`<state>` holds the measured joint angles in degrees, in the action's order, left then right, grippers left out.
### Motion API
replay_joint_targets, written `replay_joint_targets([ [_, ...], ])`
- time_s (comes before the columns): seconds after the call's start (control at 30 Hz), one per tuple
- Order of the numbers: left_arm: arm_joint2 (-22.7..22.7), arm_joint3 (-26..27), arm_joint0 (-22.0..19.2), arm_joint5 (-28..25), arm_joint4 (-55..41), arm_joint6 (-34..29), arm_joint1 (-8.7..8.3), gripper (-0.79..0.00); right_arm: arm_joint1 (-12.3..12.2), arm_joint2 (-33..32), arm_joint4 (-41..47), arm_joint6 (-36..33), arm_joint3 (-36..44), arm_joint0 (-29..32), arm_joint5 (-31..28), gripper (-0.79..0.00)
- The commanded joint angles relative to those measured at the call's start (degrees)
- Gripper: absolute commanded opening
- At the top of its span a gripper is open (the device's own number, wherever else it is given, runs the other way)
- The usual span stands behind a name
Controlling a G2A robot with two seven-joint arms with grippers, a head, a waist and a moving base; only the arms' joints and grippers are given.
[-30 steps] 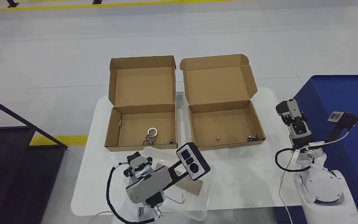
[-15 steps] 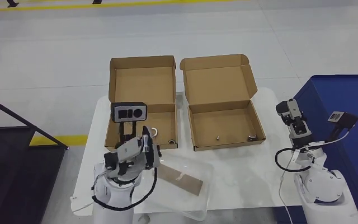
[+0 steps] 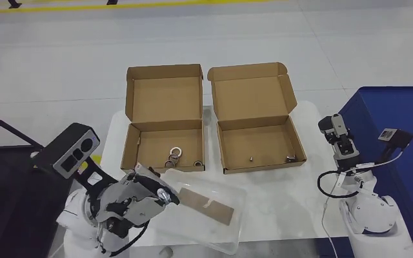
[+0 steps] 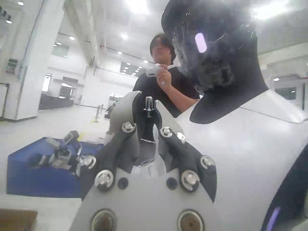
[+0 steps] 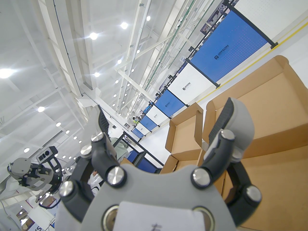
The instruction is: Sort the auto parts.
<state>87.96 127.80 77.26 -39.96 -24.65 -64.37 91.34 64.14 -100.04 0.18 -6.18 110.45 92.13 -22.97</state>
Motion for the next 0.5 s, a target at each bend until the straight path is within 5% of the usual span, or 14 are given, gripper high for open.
replay_joint_targets([
  [0.0, -0.35, 0.29, 0.1, -0.15, 1.47, 0.2, -0.43, -0.785, 0.0, 0.0, 0.0, 0.0, 0.0, 0.0, 0.0, 0.0],
  [0.17, -4.84, -2.05, 0.55, 5.76, -8.12, -1.72, -1.3, -0.785, 0.0, 0.0, 0.0, 0.0, 0.0, 0.0, 0.0, 0.0],
  [0.3, -10.31, -6.27, 0.11, 20.51, -24.44, -5.68, -1.9, -0.785, 0.0, 0.0, 0.0, 0.0, 0.0, 0.0, 0.0, 0.0],
  [0.47, -14.79, -9.98, -0.2, 38.22, -32.56, -7.34, -2.67, -0.785, 0.0, 0.0, 0.0, 0.0, 0.0, 0.0, 0.0, 0.0],
])
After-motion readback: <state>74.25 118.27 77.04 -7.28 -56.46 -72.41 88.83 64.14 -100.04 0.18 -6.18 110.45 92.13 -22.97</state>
